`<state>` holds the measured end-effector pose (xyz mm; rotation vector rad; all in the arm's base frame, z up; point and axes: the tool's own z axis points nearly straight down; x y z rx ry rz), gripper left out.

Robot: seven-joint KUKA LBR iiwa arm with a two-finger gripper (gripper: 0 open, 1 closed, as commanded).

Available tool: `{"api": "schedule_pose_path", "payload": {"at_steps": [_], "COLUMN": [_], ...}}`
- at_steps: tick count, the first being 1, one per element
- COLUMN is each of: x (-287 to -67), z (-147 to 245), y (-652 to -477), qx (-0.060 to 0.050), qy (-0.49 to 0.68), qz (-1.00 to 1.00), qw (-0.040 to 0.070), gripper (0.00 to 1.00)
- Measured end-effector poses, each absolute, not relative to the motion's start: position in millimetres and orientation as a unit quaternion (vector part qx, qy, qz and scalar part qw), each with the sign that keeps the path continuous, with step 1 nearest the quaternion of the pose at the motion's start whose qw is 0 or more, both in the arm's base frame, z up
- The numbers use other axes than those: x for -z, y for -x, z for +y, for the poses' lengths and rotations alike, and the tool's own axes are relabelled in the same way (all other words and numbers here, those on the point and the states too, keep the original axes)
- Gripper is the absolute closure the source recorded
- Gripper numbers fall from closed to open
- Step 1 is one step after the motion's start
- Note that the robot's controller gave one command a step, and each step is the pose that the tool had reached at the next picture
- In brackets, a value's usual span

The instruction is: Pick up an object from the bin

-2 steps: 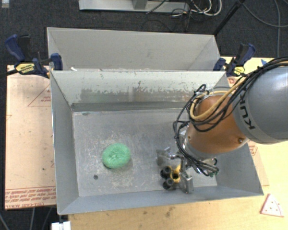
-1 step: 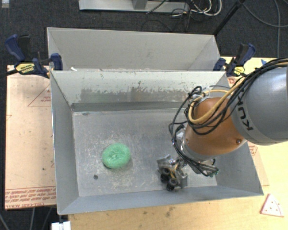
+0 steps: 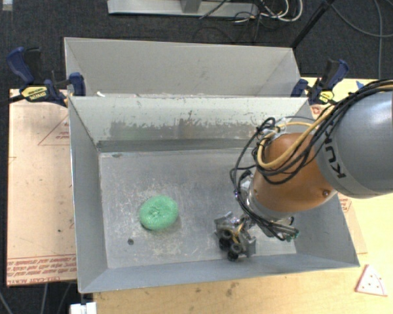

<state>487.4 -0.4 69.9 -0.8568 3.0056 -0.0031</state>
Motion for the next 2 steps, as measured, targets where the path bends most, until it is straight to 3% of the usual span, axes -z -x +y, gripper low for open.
{"api": "schedule_pose_path", "payload": {"at_steps": [2], "x": [-76.8], "z": [0.0], "y": [-486.8], "qx": [0.0], "qy": [0.275], "qz": [0.961], "qw": [0.003], "gripper": [1.0]}}
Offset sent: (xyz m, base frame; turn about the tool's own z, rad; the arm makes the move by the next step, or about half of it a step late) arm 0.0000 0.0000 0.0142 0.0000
